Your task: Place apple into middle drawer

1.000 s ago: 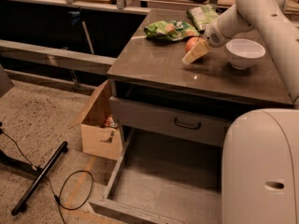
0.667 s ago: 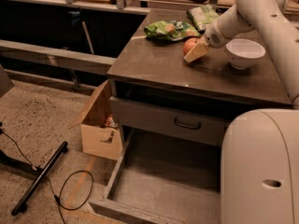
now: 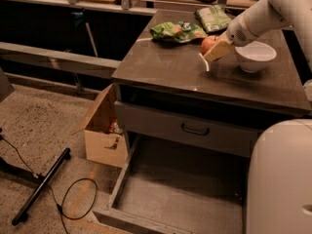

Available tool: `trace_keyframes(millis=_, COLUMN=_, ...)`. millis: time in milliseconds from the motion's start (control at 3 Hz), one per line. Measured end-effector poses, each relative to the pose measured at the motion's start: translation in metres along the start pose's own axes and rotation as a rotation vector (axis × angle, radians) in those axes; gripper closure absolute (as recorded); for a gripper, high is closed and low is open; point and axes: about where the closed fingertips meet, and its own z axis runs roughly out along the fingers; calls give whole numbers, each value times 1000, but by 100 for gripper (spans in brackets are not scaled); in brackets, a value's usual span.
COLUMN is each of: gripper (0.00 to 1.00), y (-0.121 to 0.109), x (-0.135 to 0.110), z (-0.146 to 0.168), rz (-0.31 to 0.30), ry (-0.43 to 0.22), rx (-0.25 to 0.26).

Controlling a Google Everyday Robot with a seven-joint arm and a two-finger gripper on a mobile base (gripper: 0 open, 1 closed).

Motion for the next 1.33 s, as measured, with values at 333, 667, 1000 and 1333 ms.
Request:
trace_keyframes(millis=333, gripper=100, y=17, x=-1, z=-62, rz=-63, ry=-92, rx=14)
trace_keyframes(millis=667, gripper=100, y=52, x=1, z=-115, rz=-171, ry=-194, rx=47)
trace_keyframes(millis=1000, gripper=100, y=103, x=28, z=-125, rz=-254, ry=-212, rx=13)
trace_keyframes(millis=1333, gripper=100, y=144, x=62, z=-116, rz=-287, ry=-179, rx=-50)
